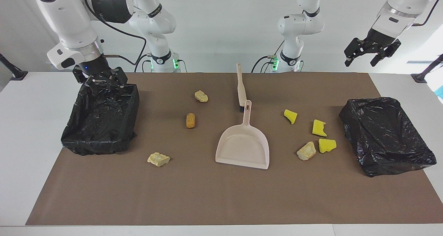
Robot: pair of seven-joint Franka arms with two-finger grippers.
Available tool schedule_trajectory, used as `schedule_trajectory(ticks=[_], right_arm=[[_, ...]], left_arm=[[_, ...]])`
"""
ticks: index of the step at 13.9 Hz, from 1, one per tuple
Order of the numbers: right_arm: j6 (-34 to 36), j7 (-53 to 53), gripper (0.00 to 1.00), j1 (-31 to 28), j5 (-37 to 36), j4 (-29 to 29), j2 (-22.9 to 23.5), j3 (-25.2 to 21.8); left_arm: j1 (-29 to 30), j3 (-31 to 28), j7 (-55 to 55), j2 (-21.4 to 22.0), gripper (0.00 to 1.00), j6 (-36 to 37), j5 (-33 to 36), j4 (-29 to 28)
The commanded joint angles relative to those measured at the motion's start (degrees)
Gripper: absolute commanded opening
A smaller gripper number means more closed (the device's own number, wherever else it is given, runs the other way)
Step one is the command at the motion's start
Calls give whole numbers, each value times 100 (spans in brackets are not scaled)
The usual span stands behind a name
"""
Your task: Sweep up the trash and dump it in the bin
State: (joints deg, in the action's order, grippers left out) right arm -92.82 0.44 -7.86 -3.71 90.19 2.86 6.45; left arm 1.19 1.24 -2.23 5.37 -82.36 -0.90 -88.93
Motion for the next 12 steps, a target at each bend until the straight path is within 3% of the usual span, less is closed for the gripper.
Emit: schedule_trajectory(ticks=[1, 8, 12], right_arm=[[10, -88, 100, -49, 116, 60, -84, 6], [10, -88, 100, -49, 116, 60, -84, 6], [10, -88, 100, -49, 125, 60, -84, 6]], left_arm=[[-40, -19, -15, 52, 100, 63, 28, -28], [-75, 7, 56, 61, 100, 45, -42, -37], [-258, 16, 82, 367, 100, -7, -278, -563]])
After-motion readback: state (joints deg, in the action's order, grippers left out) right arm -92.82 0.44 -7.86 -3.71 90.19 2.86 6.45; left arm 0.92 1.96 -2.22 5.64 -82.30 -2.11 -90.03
